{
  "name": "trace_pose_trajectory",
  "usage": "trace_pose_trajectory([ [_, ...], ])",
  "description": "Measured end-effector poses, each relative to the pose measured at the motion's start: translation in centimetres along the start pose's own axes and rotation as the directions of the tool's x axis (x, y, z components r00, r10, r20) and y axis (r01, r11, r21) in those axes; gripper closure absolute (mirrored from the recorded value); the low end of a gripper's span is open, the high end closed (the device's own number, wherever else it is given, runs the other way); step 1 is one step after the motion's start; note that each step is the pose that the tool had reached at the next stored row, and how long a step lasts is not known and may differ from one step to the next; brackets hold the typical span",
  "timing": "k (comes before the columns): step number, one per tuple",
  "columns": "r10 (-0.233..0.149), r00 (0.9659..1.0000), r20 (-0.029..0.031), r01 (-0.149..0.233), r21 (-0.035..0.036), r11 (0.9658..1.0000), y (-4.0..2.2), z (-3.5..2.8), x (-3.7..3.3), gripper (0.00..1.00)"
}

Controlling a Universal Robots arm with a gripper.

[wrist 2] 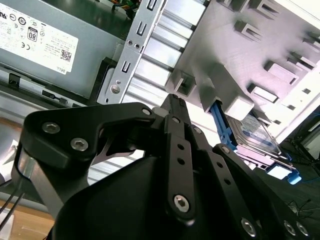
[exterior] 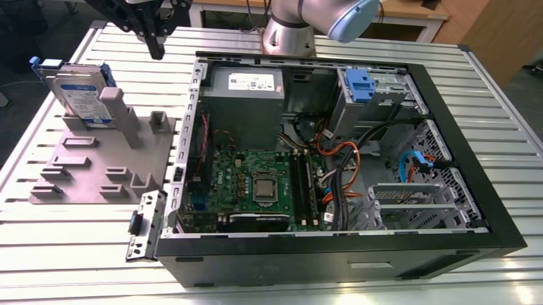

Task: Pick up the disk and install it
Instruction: 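Reach for the disk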

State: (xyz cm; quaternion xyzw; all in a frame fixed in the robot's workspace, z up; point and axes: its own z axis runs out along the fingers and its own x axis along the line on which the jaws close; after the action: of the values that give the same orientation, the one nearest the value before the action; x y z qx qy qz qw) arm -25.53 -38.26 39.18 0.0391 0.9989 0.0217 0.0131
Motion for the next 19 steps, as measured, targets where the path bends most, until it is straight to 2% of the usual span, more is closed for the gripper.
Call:
trace_pose_trajectory([
  [11,0.000,1.0000,0.0000,0.000,-0.0001,1.0000,-0.06,0.00,0.77,0.89],
  [19,0.000,1.0000,0.0000,0.000,0.0000,1.0000,-0.07,0.00,0.90,0.89],
])
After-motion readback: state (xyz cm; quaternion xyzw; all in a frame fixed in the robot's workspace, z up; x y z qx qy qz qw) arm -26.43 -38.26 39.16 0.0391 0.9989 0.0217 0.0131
